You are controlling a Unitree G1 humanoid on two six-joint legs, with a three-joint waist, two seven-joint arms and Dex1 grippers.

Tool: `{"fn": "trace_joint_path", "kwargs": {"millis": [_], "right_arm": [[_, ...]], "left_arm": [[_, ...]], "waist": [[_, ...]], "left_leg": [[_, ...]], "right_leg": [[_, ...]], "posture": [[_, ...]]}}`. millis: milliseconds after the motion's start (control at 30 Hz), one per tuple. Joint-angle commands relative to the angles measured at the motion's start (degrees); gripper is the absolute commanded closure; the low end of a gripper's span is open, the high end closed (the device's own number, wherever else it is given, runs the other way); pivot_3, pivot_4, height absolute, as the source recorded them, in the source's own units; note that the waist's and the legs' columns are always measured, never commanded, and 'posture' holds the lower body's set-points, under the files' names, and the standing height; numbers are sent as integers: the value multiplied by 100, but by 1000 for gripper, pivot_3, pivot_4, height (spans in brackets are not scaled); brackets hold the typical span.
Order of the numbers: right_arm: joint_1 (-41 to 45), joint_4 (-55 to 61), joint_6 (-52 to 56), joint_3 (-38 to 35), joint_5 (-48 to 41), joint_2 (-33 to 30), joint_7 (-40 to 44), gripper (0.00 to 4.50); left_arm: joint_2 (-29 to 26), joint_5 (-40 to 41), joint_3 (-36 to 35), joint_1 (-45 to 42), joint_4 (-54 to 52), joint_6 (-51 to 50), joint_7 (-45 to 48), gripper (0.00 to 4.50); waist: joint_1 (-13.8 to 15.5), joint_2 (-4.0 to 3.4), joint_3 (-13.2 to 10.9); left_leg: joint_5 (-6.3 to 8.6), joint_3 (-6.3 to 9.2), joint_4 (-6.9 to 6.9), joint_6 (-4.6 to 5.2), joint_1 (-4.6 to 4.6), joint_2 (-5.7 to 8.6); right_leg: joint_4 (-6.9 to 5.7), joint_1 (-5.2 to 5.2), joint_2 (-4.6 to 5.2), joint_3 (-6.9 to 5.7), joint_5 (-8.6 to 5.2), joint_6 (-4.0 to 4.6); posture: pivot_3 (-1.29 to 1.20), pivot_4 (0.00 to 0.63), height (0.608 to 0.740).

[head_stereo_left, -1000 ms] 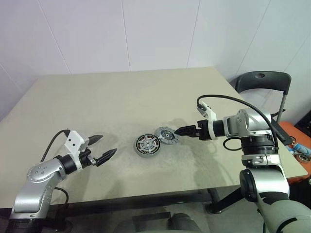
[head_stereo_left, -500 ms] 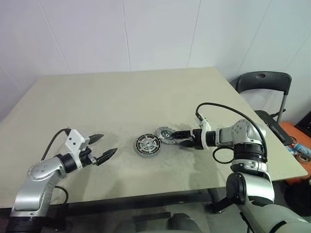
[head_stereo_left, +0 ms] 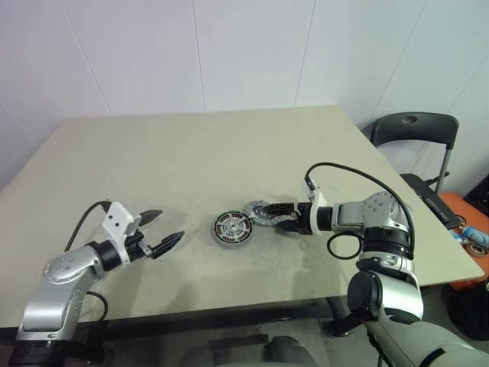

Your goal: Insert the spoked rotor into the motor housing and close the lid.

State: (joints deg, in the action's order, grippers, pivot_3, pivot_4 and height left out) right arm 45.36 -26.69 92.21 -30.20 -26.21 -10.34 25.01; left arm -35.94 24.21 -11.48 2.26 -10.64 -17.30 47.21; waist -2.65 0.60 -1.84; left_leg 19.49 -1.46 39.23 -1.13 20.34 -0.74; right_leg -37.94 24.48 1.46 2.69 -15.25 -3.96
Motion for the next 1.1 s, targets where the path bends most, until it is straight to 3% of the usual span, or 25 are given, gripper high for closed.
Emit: {"fn": "trace_joint_path", "kwargs": {"millis": [33,633,900,1100], "right_arm": [[155,69,29,-212,-214,129,-210,22],[116,29,-869,-784,-284,838,-980,22],[88,-154,-1622,-598,-478,882,-876,22],[98,-85,-1586,-374,-772,839,-642,22]], "left_arm": [[-89,21,-57,-76,-232,-20,-19,0],[-98,48,-91,-172,-218,-138,43,0],[-91,25,-117,-165,-124,-57,69,0],[-92,14,-120,-198,-68,-16,81,0]], "waist": [[-1,-1,0],[-15,-2,-1],[-71,-3,-2],[-158,-4,-2]], "left_leg": [[0,0,0,0,0,0],[0,0,0,0,0,-1],[0,0,-1,0,0,-1],[0,0,-2,0,0,-4]], "right_leg": [[0,0,0,0,0,0],[1,0,0,0,0,0],[1,0,0,0,0,0],[1,0,0,2,0,0]], "posture": [[0,0,740],[0,0,740],[0,0,740],[0,0,740]]}}
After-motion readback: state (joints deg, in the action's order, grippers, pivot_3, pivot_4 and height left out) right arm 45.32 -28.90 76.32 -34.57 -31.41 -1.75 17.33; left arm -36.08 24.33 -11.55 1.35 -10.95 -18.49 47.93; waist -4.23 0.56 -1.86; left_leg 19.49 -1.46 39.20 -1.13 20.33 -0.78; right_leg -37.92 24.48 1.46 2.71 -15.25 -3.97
